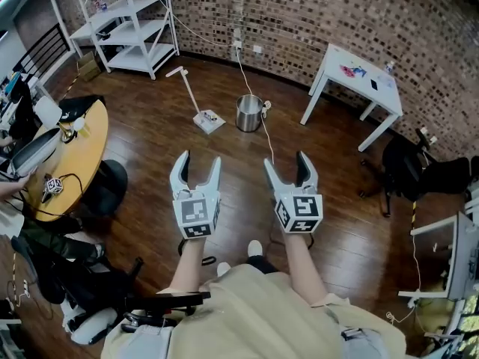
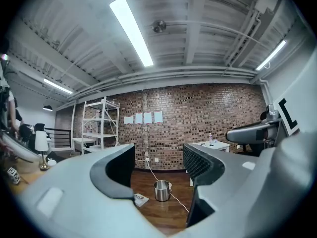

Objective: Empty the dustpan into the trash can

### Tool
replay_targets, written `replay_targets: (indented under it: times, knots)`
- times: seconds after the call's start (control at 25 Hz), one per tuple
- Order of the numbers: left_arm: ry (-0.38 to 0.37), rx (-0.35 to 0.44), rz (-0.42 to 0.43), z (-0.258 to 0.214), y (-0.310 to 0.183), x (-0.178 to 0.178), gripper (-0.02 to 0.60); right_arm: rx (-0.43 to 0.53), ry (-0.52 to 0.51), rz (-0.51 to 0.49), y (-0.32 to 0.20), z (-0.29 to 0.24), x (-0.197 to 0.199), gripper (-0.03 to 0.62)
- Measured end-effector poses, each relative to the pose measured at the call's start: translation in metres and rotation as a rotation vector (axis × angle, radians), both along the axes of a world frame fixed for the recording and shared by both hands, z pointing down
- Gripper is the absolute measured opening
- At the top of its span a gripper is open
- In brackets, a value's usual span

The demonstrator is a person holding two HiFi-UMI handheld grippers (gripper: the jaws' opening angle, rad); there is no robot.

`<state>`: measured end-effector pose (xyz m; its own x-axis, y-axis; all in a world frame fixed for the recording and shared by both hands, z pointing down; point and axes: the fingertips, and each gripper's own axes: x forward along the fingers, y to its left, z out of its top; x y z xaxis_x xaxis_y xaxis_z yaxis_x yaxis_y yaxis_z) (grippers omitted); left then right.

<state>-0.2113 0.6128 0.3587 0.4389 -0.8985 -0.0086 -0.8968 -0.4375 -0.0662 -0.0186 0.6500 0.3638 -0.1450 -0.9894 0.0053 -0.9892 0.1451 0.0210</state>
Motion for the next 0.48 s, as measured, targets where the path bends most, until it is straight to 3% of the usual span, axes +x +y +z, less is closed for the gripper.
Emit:
replay_targets:
  times: [0.48]
  knots:
    - [-0.038,0.023,-0.006,-0.023,-0.063,0.09,0.276,0.032,-0.059,-0.026,-0.075,-0.01,0.091,0.357]
